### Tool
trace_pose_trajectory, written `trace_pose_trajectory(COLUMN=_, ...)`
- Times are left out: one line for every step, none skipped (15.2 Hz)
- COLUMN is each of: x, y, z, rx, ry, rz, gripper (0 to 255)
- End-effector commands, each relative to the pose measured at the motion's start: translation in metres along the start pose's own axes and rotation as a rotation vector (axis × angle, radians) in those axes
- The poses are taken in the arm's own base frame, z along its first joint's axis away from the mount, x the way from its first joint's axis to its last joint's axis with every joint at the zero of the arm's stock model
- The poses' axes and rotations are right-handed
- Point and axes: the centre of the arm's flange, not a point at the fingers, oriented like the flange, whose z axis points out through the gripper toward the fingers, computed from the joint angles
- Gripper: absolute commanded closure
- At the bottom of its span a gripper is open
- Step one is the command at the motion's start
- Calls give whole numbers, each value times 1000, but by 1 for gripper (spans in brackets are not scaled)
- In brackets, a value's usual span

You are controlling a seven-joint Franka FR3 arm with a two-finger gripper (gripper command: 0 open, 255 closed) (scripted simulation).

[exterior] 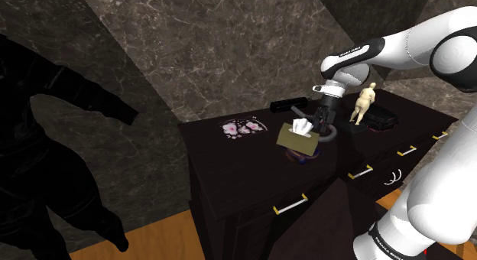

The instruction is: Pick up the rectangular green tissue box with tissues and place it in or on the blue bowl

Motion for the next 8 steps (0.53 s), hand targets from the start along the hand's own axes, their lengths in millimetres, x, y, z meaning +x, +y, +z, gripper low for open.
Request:
trace_pose_trajectory(x=0, y=0, z=0, rx=0, ry=0, rz=0, gripper=0)
trace_pose_trajectory(x=0, y=0, z=0, rx=0, ry=0, rz=0, gripper=0)
trace_pose_trajectory(x=0, y=0, z=-13, rx=0, ry=0, rz=0, gripper=0)
trace_pose_trajectory(x=0, y=0, z=-26, rx=0, ry=0, rz=0, gripper=0)
trace_pose_trajectory(x=0, y=0, z=-40, rx=0, ry=0, rz=0, gripper=0)
trace_pose_trajectory(x=0, y=0, z=-50, rx=0, ry=0, rz=0, gripper=0)
trace_pose_trajectory(x=0, y=0, z=-50, rx=0, ry=0, rz=0, gripper=0)
trace_pose_trajectory(x=0, y=0, z=-50, rx=0, ry=0, rz=0, gripper=0)
